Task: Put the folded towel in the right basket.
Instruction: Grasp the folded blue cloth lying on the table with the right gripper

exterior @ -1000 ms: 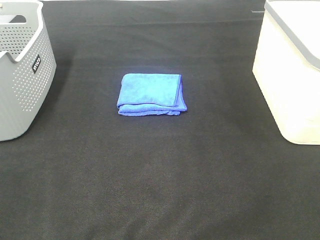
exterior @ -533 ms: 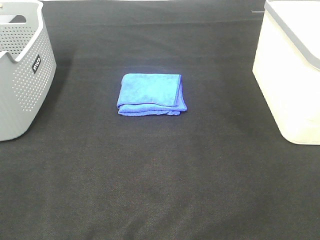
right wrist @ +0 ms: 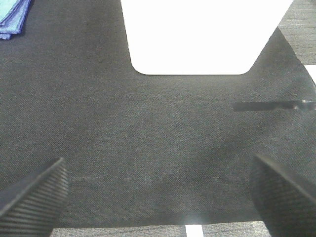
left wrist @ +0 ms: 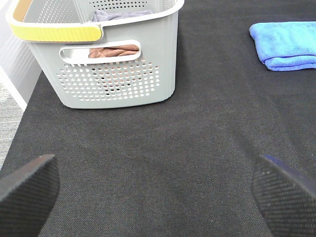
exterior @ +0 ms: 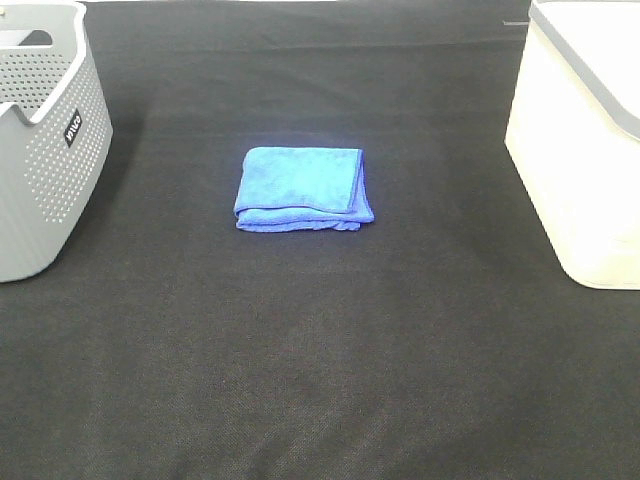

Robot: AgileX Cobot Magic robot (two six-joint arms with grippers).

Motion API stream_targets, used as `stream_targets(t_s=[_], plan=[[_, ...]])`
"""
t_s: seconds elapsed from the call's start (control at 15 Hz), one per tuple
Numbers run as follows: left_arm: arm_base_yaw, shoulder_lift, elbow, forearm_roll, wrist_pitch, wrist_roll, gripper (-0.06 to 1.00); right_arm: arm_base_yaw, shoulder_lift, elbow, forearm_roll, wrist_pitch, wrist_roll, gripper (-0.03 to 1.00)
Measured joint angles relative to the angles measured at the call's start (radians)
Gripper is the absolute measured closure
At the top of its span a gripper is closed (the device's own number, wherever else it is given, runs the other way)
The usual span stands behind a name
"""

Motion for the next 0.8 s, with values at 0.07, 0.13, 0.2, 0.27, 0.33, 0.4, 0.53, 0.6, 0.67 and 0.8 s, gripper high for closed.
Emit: stream_targets(t_s=[0.07, 0.13, 0.2, 0.27, 0.33, 0.4, 0.53, 0.6, 0.67, 0.8], plan=[[0.0, 0.0, 0.0, 0.0, 0.0, 0.0, -0.05, 0.0, 0.0, 0.0, 0.0, 0.0, 0.0, 0.01], [0.0, 0.0, 0.0, 0.0, 0.0, 0.0, -0.05, 0.0, 0.0, 0.0, 0.0, 0.0, 0.0, 0.01], [0.0, 0.0, 0.0, 0.0, 0.0, 0.0, -0.05, 0.0, 0.0, 0.0, 0.0, 0.0, 0.0, 0.01], [0.0, 0.0, 0.0, 0.0, 0.0, 0.0, -0.05, 0.0, 0.0, 0.0, 0.0, 0.0, 0.0, 0.01], [0.0, 0.0, 0.0, 0.0, 0.0, 0.0, -0.05, 0.0, 0.0, 0.0, 0.0, 0.0, 0.0, 0.01], [0.0, 0.0, 0.0, 0.0, 0.0, 0.0, -0.05, 0.0, 0.0, 0.0, 0.0, 0.0, 0.0, 0.01], [0.0, 0.0, 0.0, 0.0, 0.0, 0.0, -0.05, 0.0, 0.0, 0.0, 0.0, 0.0, 0.0, 0.01], [0.0, 0.0, 0.0, 0.0, 0.0, 0.0, -0.05, 0.0, 0.0, 0.0, 0.0, 0.0, 0.0, 0.01], [0.0, 0.0, 0.0, 0.0, 0.0, 0.0, -0.05, 0.0, 0.0, 0.0, 0.0, 0.0, 0.0, 0.01], [0.0, 0.0, 0.0, 0.0, 0.0, 0.0, -0.05, 0.0, 0.0, 0.0, 0.0, 0.0, 0.0, 0.01]])
